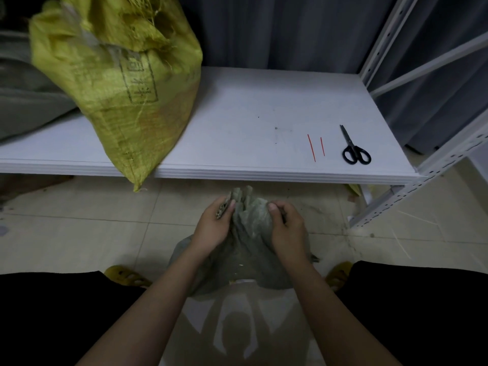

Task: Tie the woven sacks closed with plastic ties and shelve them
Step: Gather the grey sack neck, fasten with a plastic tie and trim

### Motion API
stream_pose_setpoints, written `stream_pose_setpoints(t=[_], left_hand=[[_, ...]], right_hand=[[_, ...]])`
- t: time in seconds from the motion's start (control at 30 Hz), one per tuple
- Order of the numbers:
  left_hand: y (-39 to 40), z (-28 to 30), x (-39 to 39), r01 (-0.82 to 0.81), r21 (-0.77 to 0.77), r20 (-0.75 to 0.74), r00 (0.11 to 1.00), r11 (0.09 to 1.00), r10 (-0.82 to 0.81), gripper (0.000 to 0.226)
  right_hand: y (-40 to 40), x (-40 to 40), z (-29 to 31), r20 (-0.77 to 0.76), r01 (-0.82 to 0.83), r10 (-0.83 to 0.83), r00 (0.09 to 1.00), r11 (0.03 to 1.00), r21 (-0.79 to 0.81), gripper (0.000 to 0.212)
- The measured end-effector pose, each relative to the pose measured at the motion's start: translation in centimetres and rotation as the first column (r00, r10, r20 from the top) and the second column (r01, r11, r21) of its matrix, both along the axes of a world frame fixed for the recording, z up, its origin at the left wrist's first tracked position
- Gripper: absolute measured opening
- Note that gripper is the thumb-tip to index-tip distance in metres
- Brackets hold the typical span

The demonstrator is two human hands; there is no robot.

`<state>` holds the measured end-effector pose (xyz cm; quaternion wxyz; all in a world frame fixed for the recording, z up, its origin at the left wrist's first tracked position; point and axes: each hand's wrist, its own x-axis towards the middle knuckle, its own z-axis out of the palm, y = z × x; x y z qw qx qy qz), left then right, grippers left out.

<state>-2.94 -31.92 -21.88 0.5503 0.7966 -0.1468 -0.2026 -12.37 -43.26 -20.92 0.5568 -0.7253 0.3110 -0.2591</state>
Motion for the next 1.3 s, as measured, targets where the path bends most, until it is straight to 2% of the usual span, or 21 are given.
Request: stream_pose_setpoints(t=[0.1,0.2,0.27,0.37,0.4,0.47,0.5,0.57,0.63,0.7,0.77,0.83,0.87,0.97,1.03,1.1,1.13,1.2,1.3], left_hand=[[0.0,0.8,-0.6,0.076,-0.045,-0.047,0.996,0.996,-0.078,0.024],[-0.1,1.1,-0.8,0.287,-0.071,-0.069,0.954,0.955,-0.291,0.048],[-0.4,1.0,-1.1,0.333,0.020,0.012,0.943,0.943,-0.333,0.037],[-1.0,1.1,-1.5,0.261,0.028,0.038,0.964,0.965,-0.262,0.004],[-1.1,1.3,-1.5,0.231,0.040,0.040,0.972,0.972,-0.232,0.008],[-1.0,1.8,-1.2,0.224,0.060,0.057,0.972,0.973,-0.227,0.003],[-0.8,2.1,-0.9,0.255,0.044,0.062,0.964,0.966,-0.258,0.003],[-0.2,3.1,-0.6,0.347,-0.028,0.008,0.938,0.937,-0.347,0.008],[0.0,4.2,-0.4,0.425,-0.098,-0.058,0.900,0.900,-0.431,0.021],[-0.2,5.1,-0.4,0.443,-0.076,-0.022,0.895,0.893,-0.446,0.032],[-0.4,6.0,-0.6,0.412,-0.080,0.027,0.911,0.908,-0.411,0.043],[-0.5,7.1,-0.9,0.351,-0.174,0.009,0.935,0.920,-0.355,0.052],[-0.6,7.5,-1.0,0.344,-0.197,0.015,0.937,0.918,-0.348,0.055],[-0.8,8.5,-0.9,0.365,-0.130,0.101,0.930,0.922,-0.354,0.051],[-0.3,8.7,-0.4,0.334,-0.120,0.126,0.939,0.935,-0.319,0.050],[0.9,8.2,0.1,0.252,-0.111,0.128,0.963,0.961,-0.238,0.056],[1.7,7.7,0.4,0.214,-0.072,0.112,0.972,0.974,-0.206,0.064],[3.0,6.7,0.6,0.232,0.111,0.042,0.970,0.966,-0.238,0.090],[3.8,4.7,-0.5,0.405,0.400,-0.094,0.910,0.822,-0.403,0.123]], right_hand=[[-0.1,0.9,0.6,0.007,0.077,-0.079,0.997,0.986,0.151,0.014],[-0.4,1.5,1.3,-0.017,0.044,-0.041,0.999,0.977,0.211,0.009],[-0.4,1.7,2.1,-0.013,-0.035,0.037,0.999,0.987,0.155,0.010],[-0.7,1.0,3.6,0.067,-0.148,0.138,0.988,0.974,0.170,0.009],[-1.1,0.4,3.8,0.109,-0.161,0.141,0.984,0.964,0.210,0.012],[-2.4,-1.2,4.0,0.200,-0.207,0.159,0.967,0.946,0.248,0.033],[-3.0,-2.1,3.6,0.199,-0.262,0.220,0.955,0.940,0.219,0.049],[-2.9,-3.2,3.3,0.088,-0.433,0.424,0.902,0.886,0.166,0.079],[-1.6,-3.1,3.1,-0.041,-0.574,0.584,0.810,0.806,0.142,0.089],[0.3,-2.2,2.8,-0.059,-0.616,0.624,0.780,0.780,0.107,0.081],[1.7,-1.1,2.6,0.010,-0.557,0.559,0.829,0.824,0.107,0.075],[2.7,0.1,2.6,0.082,-0.495,0.489,0.869,0.861,0.116,0.069],[3.2,0.8,2.7,0.113,-0.460,0.449,0.887,0.881,0.110,0.060],[3.8,2.4,2.7,0.110,-0.313,0.307,0.945,0.949,0.047,0.034],[3.4,3.1,2.8,0.125,-0.215,0.200,0.972,0.968,0.127,0.029],[2.8,3.5,2.4,0.103,-0.137,0.111,0.989,0.945,0.297,0.023],[2.4,3.5,2.4,0.075,-0.095,0.073,0.995,0.931,0.354,0.020],[1.9,3.6,2.2,-0.003,-0.035,0.039,0.999,0.922,0.386,0.014],[2.2,3.4,2.1,-0.106,-0.067,0.120,0.987,0.911,0.407,0.011]])
